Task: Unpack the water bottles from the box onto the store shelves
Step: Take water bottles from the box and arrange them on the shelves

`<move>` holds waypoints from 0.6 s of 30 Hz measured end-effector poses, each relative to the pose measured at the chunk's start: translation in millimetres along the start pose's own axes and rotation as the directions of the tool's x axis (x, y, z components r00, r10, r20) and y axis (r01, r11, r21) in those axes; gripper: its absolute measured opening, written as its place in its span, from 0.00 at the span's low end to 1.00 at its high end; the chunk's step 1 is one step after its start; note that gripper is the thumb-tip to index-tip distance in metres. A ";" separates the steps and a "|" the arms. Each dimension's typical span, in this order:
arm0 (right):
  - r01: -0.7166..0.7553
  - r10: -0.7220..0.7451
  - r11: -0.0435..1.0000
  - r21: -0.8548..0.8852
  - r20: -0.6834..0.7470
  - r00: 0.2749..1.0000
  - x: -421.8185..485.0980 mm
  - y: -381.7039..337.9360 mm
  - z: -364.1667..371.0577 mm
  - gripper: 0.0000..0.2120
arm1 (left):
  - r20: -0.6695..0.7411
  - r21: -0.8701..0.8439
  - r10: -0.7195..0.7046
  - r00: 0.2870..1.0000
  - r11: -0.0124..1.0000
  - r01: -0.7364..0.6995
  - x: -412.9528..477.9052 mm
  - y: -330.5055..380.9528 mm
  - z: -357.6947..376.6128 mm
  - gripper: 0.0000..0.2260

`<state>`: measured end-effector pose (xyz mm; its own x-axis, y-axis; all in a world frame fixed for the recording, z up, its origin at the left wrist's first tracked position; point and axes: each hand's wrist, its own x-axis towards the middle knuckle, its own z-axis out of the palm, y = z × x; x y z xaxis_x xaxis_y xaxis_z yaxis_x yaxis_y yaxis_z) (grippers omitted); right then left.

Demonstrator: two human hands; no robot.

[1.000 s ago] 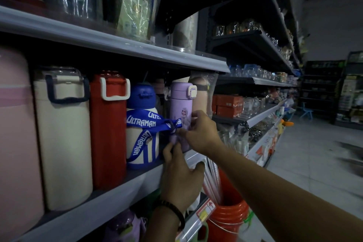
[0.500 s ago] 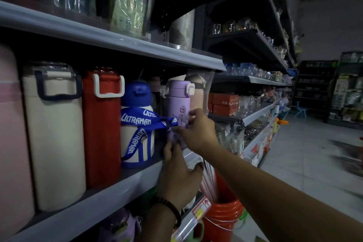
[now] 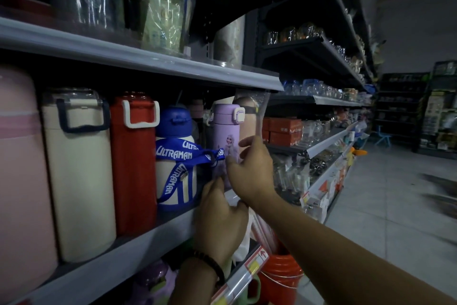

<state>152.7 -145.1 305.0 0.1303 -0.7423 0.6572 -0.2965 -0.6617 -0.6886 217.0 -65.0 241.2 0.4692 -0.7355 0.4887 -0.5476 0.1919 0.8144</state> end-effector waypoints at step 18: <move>0.169 -0.162 0.986 0.011 0.351 0.922 -17.9 -42.5 14.0 0.19 | -0.150 -0.005 0.071 0.986 0.997 -0.072 -62.1 17.5 -63.0 0.35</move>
<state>176.2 -105.1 318.2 0.5006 -0.6140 0.6102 -0.2593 -0.7789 -0.5710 222.0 25.0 244.9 0.5282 -0.6141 0.5864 -0.5768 0.2473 0.7785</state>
